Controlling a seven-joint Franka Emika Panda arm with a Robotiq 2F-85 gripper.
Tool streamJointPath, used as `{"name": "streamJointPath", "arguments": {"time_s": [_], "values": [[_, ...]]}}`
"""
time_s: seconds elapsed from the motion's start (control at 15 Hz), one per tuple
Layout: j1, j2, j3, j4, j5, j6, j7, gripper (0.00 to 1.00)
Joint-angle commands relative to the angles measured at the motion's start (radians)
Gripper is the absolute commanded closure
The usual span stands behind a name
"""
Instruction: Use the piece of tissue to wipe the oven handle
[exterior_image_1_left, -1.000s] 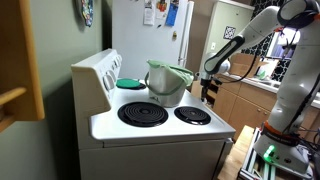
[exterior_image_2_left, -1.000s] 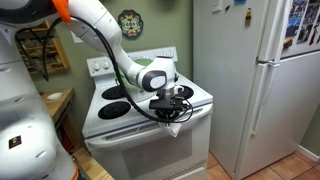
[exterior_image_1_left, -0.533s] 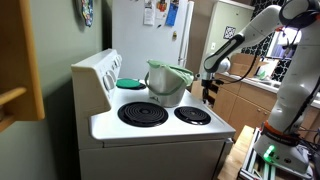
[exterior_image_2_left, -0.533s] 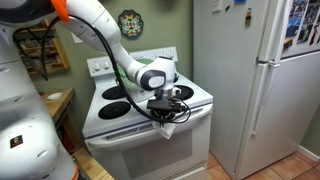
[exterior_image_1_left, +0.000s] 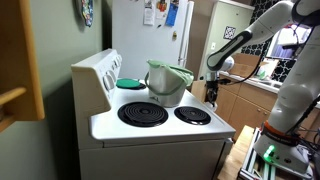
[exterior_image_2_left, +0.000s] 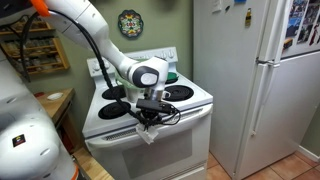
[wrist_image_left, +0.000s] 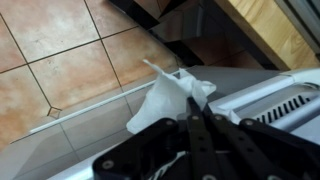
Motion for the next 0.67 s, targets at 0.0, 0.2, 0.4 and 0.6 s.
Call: {"name": "streamJointPath", "arguments": {"time_s": [0.0, 0.2, 0.4, 0.6], "values": [[0.040, -0.037, -0.003, -0.049, 0.002, -0.034, -0.043, 0.96], [0.047, -0.009, -0.006, -0.028, -0.002, -0.021, -0.018, 0.96], [0.048, -0.009, -0.006, -0.028, -0.002, -0.022, -0.021, 0.96], [0.061, -0.028, -0.001, -0.047, 0.018, -0.059, -0.056, 0.97]]}}
